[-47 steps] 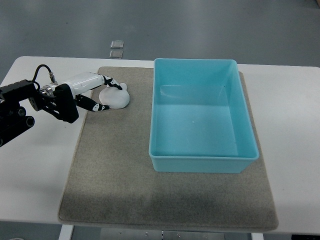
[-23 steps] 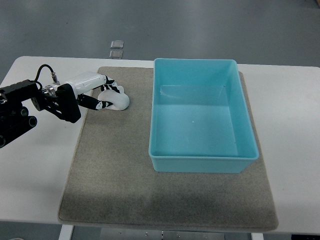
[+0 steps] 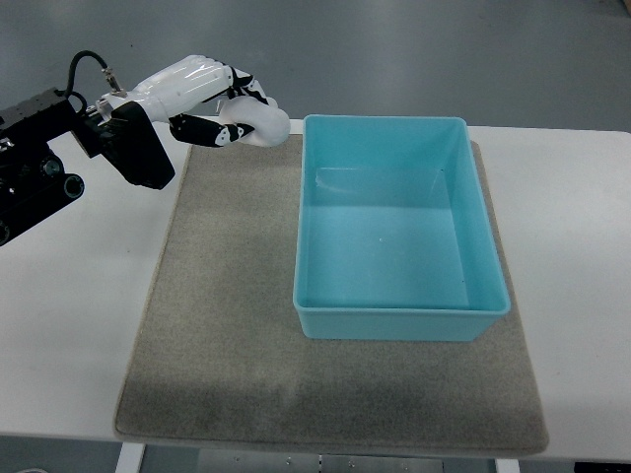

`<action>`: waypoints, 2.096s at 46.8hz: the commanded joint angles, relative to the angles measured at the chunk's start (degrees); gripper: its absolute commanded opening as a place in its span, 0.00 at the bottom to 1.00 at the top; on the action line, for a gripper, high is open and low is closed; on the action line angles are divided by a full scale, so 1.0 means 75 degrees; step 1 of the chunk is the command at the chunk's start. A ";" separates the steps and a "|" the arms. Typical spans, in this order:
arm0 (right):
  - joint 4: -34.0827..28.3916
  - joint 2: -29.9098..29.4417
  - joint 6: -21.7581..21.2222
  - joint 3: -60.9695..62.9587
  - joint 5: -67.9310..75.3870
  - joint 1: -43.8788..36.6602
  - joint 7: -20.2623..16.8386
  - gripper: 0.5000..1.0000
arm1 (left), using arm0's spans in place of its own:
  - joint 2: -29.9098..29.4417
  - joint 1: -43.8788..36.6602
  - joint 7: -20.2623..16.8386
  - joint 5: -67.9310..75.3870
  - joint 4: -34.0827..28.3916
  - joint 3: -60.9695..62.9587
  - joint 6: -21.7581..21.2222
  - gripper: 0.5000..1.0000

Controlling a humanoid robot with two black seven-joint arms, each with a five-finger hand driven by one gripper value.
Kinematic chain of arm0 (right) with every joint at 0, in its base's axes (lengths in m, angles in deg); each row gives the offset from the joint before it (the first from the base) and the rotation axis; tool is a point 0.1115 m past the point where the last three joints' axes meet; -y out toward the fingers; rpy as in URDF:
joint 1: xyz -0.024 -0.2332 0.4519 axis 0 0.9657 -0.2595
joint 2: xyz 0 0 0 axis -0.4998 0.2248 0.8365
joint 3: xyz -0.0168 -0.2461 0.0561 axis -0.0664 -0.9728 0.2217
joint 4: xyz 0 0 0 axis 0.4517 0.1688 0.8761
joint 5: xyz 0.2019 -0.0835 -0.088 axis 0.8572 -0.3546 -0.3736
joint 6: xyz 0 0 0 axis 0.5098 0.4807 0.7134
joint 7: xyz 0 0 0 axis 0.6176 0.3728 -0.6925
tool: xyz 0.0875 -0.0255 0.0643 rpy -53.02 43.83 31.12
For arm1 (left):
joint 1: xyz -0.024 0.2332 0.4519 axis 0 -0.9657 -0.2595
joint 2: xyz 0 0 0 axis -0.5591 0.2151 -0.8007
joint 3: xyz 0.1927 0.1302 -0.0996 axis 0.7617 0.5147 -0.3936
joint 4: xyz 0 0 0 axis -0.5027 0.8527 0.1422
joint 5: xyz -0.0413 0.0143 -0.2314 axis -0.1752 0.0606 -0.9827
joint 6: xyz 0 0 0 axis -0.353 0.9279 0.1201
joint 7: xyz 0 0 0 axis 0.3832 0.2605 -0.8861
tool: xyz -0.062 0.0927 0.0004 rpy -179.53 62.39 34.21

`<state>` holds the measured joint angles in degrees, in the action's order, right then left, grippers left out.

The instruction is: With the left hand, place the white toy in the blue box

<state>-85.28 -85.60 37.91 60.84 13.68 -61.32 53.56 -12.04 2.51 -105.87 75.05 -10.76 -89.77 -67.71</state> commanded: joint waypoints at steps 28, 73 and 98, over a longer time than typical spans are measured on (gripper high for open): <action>0.0001 0.0000 0.0000 0.0000 0.0000 0.0009 -0.0001 0.87 | 0.1753 -0.0431 0.0025 0.0291 0.0767 0.0949 0.0109 0.00; 0.0001 0.0000 0.0000 0.0000 0.0000 -0.0002 -0.0001 0.87 | 0.1297 -0.0712 0.0013 -0.5657 0.0662 0.0644 -0.0149 0.98; 0.0001 0.0000 0.0000 0.0000 0.0000 0.0009 -0.0001 0.87 | 0.0511 -0.0759 0.0130 -1.3288 -0.0955 0.0492 0.1866 1.00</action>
<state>-85.28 -85.60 37.91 60.84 13.68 -61.32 53.56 -8.03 -3.42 -105.26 -19.40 -16.32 -86.11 -55.24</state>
